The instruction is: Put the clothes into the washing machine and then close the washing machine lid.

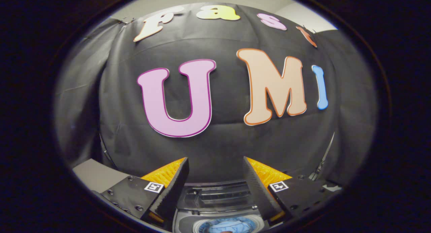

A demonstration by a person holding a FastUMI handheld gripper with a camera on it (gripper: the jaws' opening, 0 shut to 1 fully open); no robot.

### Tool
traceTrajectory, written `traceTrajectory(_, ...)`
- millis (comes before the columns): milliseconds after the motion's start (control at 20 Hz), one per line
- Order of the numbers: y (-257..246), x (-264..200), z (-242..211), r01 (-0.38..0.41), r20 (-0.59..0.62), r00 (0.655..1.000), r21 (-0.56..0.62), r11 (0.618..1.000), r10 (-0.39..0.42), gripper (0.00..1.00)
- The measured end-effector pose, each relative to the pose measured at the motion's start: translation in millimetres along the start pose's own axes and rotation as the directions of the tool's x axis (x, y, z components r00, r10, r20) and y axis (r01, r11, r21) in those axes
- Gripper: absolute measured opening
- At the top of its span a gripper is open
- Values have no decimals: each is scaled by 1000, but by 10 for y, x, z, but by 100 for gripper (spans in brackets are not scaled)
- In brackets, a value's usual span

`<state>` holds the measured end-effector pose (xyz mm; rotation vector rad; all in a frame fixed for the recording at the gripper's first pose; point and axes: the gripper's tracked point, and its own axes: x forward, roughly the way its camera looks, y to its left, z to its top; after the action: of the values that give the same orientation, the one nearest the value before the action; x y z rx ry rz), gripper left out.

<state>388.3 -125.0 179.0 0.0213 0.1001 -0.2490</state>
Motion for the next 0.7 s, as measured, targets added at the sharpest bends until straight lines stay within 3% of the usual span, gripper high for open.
traceTrajectory(200,110,480,-277,-33,0,999,-83,996,33,98)
traceTrajectory(350,-37,710,-549,25,-37,999,-85,996,-28,98)
traceTrajectory(500,-149,818,-782,48,-74,996,-106,993,-56,99)
traceTrajectory(600,-145,825,-971,13,-113,993,-104,994,-25,99)
traceTrajectory(650,-153,783,-840,13,-58,998,-92,996,-18,99)
traceTrajectory(700,-165,855,-898,15,-81,996,-88,996,-22,98)
